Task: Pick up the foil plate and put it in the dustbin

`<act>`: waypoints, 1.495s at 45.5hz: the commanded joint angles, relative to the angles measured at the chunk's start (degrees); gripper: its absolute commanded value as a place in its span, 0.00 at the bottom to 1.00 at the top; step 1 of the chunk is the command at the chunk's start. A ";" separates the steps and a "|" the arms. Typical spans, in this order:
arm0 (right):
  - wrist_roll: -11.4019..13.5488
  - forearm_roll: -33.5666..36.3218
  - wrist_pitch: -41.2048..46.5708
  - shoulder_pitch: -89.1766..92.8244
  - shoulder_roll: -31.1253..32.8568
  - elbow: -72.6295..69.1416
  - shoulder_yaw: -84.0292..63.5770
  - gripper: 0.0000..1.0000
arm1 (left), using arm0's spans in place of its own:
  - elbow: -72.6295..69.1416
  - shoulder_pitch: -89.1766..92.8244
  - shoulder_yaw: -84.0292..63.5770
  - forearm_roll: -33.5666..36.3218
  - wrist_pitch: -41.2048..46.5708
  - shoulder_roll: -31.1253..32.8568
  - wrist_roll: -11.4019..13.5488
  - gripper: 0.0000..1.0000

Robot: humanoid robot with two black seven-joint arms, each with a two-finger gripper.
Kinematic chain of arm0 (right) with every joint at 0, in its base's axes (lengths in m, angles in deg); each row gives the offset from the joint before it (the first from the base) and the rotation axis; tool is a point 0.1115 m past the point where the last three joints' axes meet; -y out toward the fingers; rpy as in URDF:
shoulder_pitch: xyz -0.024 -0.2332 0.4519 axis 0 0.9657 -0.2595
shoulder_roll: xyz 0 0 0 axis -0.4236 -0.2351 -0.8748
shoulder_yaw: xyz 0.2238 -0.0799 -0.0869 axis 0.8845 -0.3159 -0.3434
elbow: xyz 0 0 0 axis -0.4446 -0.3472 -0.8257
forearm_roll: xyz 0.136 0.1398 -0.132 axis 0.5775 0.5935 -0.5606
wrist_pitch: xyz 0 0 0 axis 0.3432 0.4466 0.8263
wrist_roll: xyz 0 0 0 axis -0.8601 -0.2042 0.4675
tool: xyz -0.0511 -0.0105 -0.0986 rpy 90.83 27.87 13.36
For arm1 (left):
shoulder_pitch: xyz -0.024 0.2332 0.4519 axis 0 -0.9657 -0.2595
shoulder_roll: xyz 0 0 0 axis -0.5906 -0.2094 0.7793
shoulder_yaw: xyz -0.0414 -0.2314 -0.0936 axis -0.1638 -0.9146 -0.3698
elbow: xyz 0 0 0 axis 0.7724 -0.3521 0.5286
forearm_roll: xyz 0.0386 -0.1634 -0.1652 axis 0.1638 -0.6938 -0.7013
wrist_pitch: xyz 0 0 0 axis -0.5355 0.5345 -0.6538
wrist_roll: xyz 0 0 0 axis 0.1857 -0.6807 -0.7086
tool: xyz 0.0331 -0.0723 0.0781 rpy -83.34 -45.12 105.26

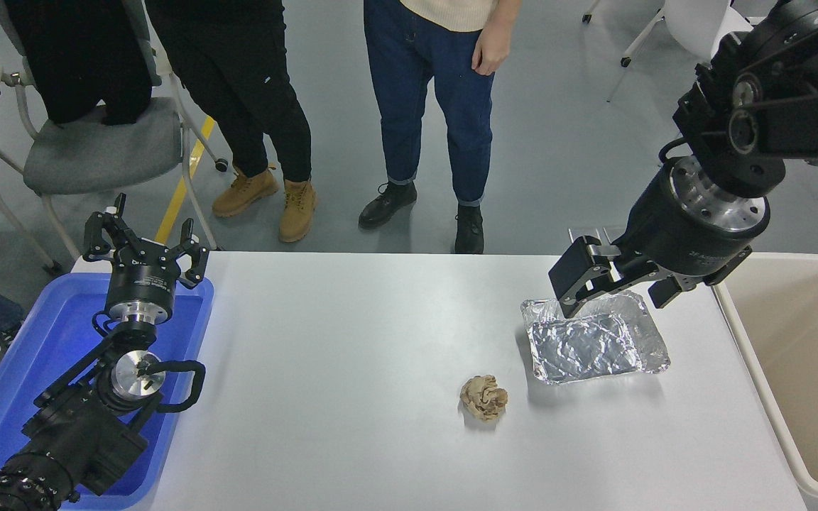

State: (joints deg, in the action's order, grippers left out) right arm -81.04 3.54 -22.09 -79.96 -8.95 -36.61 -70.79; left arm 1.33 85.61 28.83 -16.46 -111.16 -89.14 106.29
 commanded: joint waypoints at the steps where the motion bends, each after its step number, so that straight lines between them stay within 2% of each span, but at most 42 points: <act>1: 0.11 -0.50 -1.31 1.02 -0.01 0.28 -0.57 1.00 | -0.01 -0.08 -0.03 0.00 0.00 0.04 0.01 0.99; 30: 0.02 -1.29 -5.88 6.99 1.13 3.45 -0.92 1.00 | -0.01 -0.08 -0.03 0.00 0.00 0.04 0.01 0.99; 37: 0.11 -4.19 -11.50 10.94 2.36 5.38 -2.15 1.00 | -0.01 -0.08 -0.03 0.00 0.00 0.04 0.01 0.99; 41: 0.11 -7.34 -13.96 15.25 6.31 7.66 -1.97 1.00 | -0.01 -0.08 -0.03 0.00 0.00 0.04 0.01 0.99; 56: -0.42 -27.12 -19.41 36.77 22.13 25.50 3.56 1.00 | -0.01 -0.08 -0.03 0.00 0.00 0.04 0.01 0.99; 60: -0.42 -29.67 -21.52 43.81 24.25 30.77 6.46 1.00 | 0.08 -0.08 -0.03 0.00 0.00 0.04 0.01 0.99; 68: -0.42 -30.12 -22.67 57.25 24.69 41.67 15.15 1.00 | -0.01 -0.08 -0.12 0.00 0.00 0.04 0.01 0.99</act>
State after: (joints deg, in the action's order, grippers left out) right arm -81.38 -21.90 -41.74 -40.31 11.95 -9.00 -64.86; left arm 1.35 85.53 28.80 -16.45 -111.15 -89.10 106.29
